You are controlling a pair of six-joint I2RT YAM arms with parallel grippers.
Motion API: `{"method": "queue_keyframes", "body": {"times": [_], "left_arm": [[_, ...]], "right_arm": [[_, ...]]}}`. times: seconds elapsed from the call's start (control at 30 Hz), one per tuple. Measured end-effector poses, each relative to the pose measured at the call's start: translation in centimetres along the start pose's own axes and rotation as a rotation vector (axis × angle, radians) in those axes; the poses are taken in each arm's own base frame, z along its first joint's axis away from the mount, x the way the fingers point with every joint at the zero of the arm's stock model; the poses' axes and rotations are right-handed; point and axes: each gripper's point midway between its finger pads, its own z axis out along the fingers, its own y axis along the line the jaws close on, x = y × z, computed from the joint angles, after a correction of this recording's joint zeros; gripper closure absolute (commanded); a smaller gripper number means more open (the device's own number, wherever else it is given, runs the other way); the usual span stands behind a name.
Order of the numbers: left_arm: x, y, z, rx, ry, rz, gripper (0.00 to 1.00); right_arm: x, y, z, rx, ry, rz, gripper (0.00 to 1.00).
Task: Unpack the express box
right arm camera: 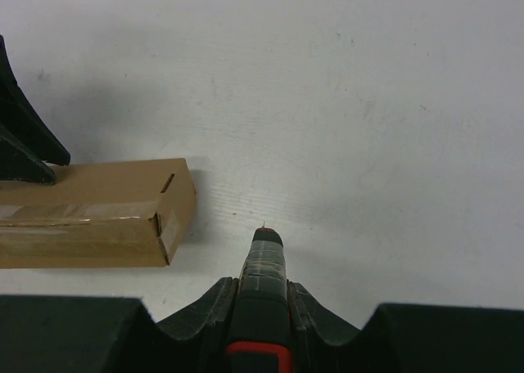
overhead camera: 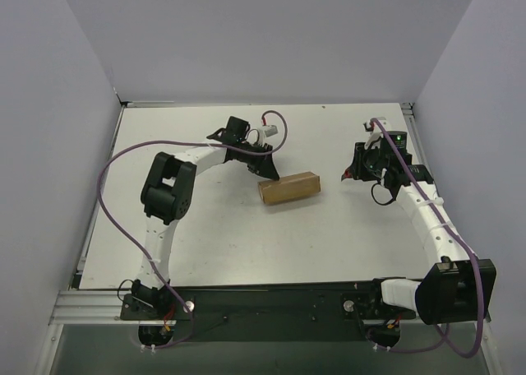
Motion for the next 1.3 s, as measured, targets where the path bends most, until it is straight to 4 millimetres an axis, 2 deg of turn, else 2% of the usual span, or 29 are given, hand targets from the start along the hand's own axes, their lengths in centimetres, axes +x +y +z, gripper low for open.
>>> {"method": "queue_keyframes", "body": {"times": [0.2,0.3,0.4,0.53,0.57,0.67,0.73,0.83,0.9,0.97,1.07,1.17,1.23,1.3], "left_arm": [[-0.2,1.2,-0.1,-0.006,-0.014,-0.033,0.58],[0.9,2.8,0.2,-0.022,0.0,-0.077,0.57],[1.6,3.8,0.1,-0.003,0.002,-0.132,0.51],[0.5,5.5,-1.5,-0.036,-0.038,-0.148,0.43],[0.3,5.9,-2.1,-0.047,-0.049,-0.152,0.3],[-0.5,7.0,-4.1,-0.113,-0.085,-0.153,0.2],[-1.4,7.0,-5.8,-0.165,-0.11,-0.142,0.14],[-3.3,4.9,-8.1,-0.229,-0.15,-0.086,0.09],[-5.2,2.5,-9.2,-0.266,-0.177,-0.006,0.04],[-7.0,-0.5,-9.5,-0.286,-0.193,0.105,0.03],[-9.4,-4.9,-8.7,-0.279,-0.18,0.227,0.03],[-11.0,-7.9,-7.3,-0.266,-0.159,0.316,0.03],[-11.1,-8.8,-6.4,-0.272,-0.137,0.357,0.03],[-10.5,-8.6,-5.4,-0.289,-0.102,0.368,0.02]], "right_arm": [[0.2,0.2,0.2,-0.005,0.009,-0.01,1.0],[0.4,0.3,0.4,-0.009,0.02,-0.018,1.0],[0.8,0.6,0.7,-0.017,0.04,-0.025,1.0],[0.6,0.9,0.8,-0.024,0.045,-0.035,1.0],[0.4,1.0,0.7,-0.026,0.043,-0.039,1.0],[0.0,0.9,0.7,-0.026,0.034,-0.052,1.0],[0.0,0.9,0.7,-0.026,0.033,-0.061,1.0],[0.0,0.9,1.0,-0.03,0.034,-0.058,1.0],[-0.1,0.8,1.3,-0.042,0.037,-0.047,1.0],[-0.6,0.8,1.6,-0.053,0.024,-0.027,1.0],[-1.5,0.9,1.6,-0.07,-0.003,0.017,1.0],[-3.0,1.3,1.5,-0.094,-0.053,0.056,1.0],[-3.9,1.7,1.3,-0.112,-0.087,0.08,1.0],[-4.5,1.9,1.1,-0.122,-0.112,0.099,1.0]]}}
